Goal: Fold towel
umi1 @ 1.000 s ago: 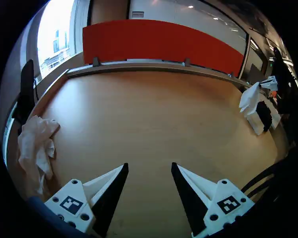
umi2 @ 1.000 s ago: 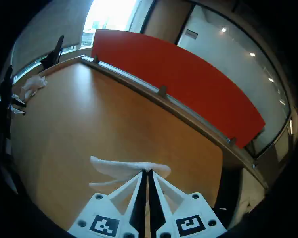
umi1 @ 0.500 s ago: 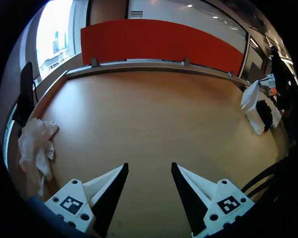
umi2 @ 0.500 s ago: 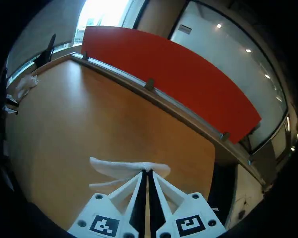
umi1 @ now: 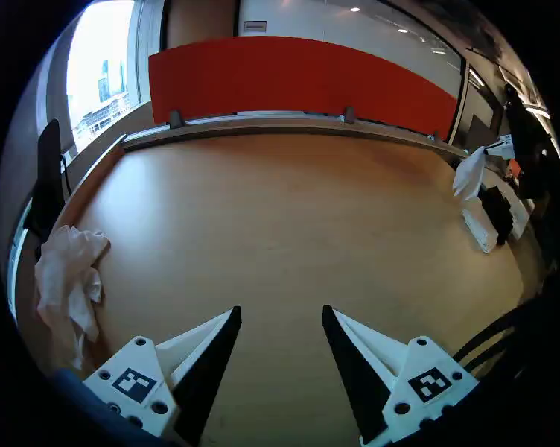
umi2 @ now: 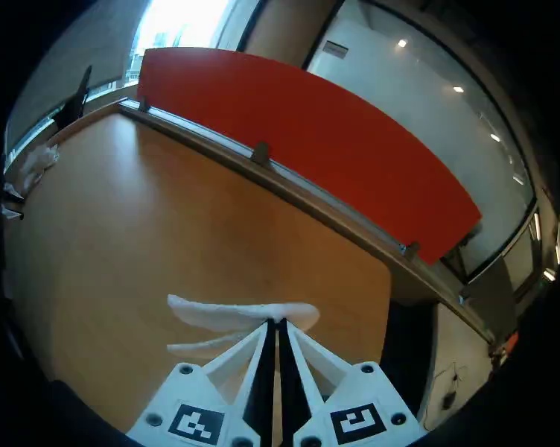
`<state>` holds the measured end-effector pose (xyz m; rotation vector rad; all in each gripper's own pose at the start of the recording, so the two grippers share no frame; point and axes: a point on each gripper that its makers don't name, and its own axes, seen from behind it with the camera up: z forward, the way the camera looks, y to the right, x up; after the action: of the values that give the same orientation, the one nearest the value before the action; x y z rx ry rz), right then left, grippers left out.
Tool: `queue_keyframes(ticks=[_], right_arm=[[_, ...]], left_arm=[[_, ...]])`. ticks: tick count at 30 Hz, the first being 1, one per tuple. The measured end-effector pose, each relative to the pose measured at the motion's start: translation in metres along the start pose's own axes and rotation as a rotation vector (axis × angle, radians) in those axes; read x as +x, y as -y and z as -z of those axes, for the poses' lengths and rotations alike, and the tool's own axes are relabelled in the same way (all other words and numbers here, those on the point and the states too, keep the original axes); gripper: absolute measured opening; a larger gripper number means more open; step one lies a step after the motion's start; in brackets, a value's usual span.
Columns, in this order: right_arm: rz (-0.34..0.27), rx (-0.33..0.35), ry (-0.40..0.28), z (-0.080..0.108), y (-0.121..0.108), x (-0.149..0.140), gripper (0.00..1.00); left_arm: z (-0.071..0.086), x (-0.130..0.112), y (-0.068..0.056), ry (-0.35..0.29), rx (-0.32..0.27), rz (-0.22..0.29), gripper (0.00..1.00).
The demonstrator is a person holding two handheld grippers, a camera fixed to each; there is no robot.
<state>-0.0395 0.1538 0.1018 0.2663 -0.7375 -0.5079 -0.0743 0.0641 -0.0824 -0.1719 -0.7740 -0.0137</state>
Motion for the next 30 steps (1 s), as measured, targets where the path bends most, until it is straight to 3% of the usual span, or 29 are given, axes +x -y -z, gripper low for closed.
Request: queue_keyframes(ticks=[14,30], right_arm=[[-0.031,-0.023,0.036,0.011,-0.012,-0.034,0.04],[-0.160,-0.066,0.136,0.038,-0.021,-0.137,0.04]], left_arm=[[0.000,0.002,-0.005,0.000,-0.006,-0.010,0.80],[0.002,-0.001,-0.015,0.004,-0.020,-0.032,0.80]])
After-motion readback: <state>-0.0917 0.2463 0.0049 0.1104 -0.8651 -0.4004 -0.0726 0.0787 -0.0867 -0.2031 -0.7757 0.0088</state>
